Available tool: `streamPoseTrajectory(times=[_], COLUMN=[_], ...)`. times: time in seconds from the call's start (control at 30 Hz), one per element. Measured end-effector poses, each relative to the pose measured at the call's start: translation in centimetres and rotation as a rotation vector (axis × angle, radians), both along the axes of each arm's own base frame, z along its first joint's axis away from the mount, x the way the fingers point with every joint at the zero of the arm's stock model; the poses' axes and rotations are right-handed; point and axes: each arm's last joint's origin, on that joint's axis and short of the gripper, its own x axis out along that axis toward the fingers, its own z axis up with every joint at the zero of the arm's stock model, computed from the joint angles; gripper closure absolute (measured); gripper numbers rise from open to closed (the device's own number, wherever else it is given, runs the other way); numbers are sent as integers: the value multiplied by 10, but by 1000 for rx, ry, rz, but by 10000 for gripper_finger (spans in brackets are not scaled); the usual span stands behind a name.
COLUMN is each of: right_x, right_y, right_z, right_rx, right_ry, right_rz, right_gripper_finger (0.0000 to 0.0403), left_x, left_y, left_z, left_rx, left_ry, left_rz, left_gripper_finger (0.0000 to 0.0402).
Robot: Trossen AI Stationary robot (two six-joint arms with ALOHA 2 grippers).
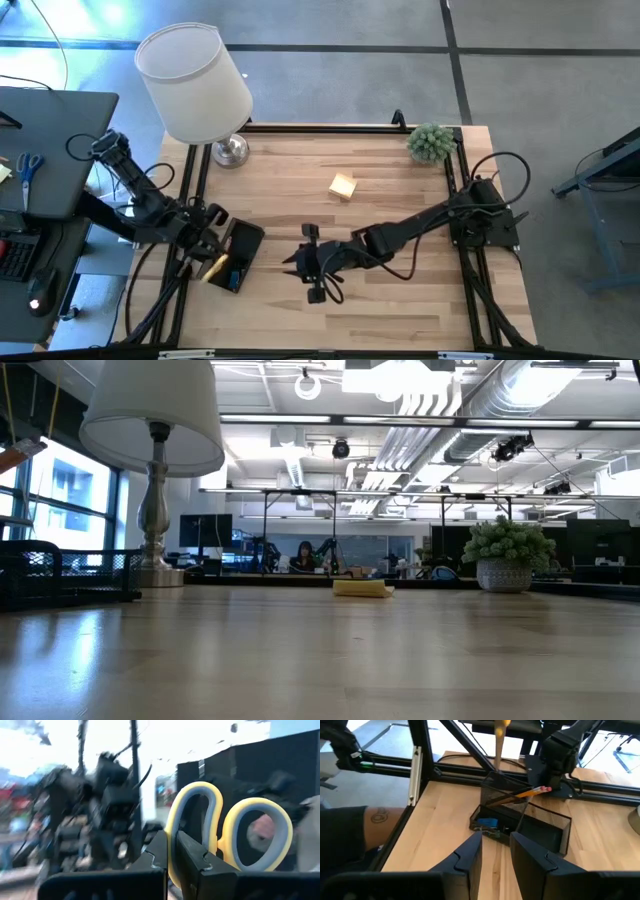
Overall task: Pick and place office supplies into organizer
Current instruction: Put the yellow scissors into the black desk organizer
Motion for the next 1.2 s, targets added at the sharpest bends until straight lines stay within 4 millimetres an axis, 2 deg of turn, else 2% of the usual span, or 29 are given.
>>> streamPoseTrajectory(times=[0.13, 0.3, 0.47, 0.53, 0.63, 0.73, 0.83, 0.93, 1.07, 1.2], right_x=[-2, -4, -3, -3, 1, 13, 25, 32, 37, 38], right_y=[4, 6, 6, 6, 8, 10, 12, 10, 7, 6], right_z=[0, -1, -1, -1, 1, -3, -16, -31, -45, -47], right_rx=[-13, -32, -32, -30, 3, 57, 100, 116, 133, 145], right_ry=[0, 4, 3, -2, -48, -131, -166, -138, -95, -89], right_rz=[-9, -38, -40, -41, -12, 87, 193, 206, 178, 167], right_gripper_finger=[308, 308, 308, 308, 308, 308, 308, 308, 308, 308], left_x=[2, 4, 0, -1, -4, -6, -8, -12, -22, -32], left_y=[5, 10, 9, 10, 13, 17, 23, 29, 34, 37], left_z=[6, 8, 9, 8, 7, 3, -5, -11, -13, -22], left_rx=[33, 36, 93, 86, 68, 83, 87, 72, 51, 64], left_ry=[-95, -126, -169, -154, -115, -66, 30, 101, 124, 194], left_rz=[-78, -145, -359, -388, -342, -254, -118, -18, -32, -117], left_gripper_finger=[401, 402, 401, 401, 401, 401, 401, 401, 401, 401])
